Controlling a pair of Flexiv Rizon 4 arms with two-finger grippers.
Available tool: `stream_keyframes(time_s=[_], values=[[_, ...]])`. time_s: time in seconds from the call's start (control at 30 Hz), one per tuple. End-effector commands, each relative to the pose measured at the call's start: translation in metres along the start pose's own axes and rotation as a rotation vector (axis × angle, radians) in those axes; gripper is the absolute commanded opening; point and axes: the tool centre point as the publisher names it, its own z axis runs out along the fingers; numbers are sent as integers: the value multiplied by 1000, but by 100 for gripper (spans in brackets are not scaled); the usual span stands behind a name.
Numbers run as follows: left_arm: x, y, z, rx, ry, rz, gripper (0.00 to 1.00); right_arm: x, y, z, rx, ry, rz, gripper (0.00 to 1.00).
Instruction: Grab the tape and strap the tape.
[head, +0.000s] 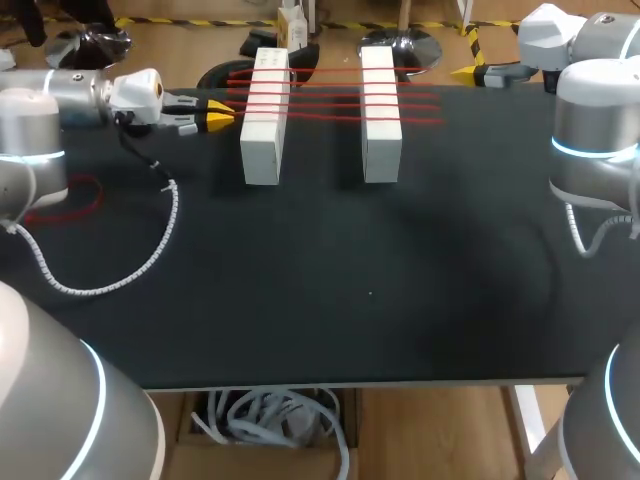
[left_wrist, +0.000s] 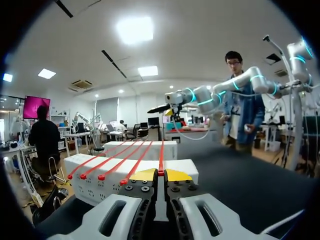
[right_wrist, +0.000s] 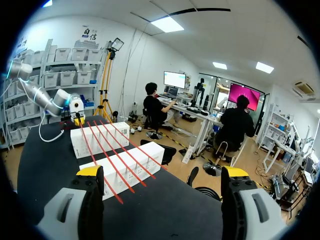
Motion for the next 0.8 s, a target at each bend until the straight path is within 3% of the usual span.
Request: stream_keyframes(time_s=[0.03,0.2,0.37,0.6,0.67,0.73,0.8], values=[[16,-8,8,76,-40,-35,0,0,0,0,0,0,0,100],[34,-24,19,214,-53,-110,0,0,0,0,0,0,0,100],[44,-42,24,275,-43,-86,0,0,0,0,0,0,0,100],[49,-65,24,292,-13,-61,0,0,0,0,0,0,0,100],[51,-73,24,299,23,-11,0,0,0,0,0,0,0,100],[52,-80,25,273,61,-21,0,0,0,0,0,0,0,100],[52,-80,25,273,61,-21,0,0,0,0,0,0,0,100]])
